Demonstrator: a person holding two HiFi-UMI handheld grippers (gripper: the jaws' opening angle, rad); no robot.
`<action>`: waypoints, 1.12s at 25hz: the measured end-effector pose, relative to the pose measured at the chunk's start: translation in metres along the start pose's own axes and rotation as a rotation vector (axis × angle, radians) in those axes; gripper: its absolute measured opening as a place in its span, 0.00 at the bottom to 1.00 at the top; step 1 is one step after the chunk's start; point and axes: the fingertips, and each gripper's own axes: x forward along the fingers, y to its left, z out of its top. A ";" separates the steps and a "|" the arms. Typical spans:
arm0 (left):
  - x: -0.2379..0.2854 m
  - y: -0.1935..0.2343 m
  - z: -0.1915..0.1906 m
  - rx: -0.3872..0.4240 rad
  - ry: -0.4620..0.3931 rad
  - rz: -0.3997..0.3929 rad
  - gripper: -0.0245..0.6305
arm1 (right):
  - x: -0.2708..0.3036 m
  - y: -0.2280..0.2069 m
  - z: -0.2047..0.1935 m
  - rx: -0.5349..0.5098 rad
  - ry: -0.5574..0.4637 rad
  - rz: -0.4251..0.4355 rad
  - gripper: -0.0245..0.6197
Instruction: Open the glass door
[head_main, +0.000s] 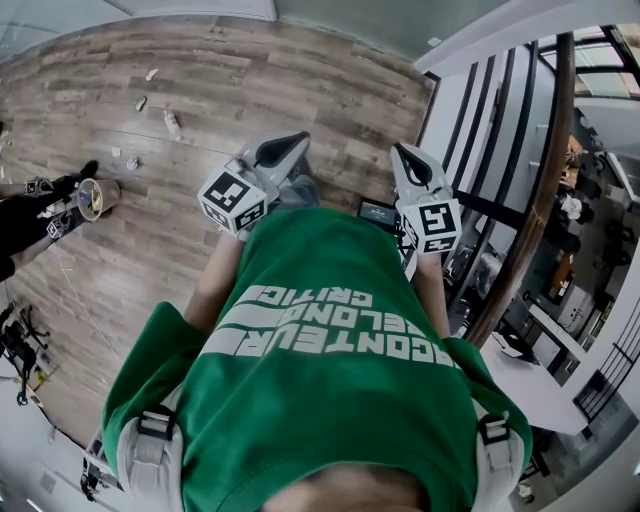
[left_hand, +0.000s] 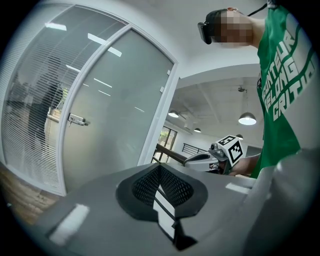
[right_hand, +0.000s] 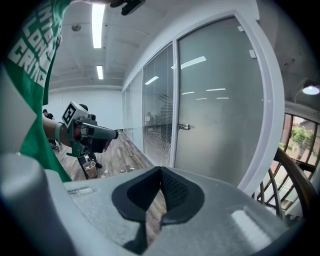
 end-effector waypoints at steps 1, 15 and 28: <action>-0.001 0.003 0.001 0.000 -0.002 0.001 0.06 | 0.002 0.001 0.001 -0.001 0.002 0.000 0.03; 0.001 0.043 0.011 0.000 0.003 -0.018 0.06 | 0.046 -0.001 0.010 0.011 0.015 -0.009 0.03; -0.016 0.094 0.034 0.013 -0.051 0.006 0.06 | 0.072 0.004 0.031 0.058 0.022 -0.017 0.03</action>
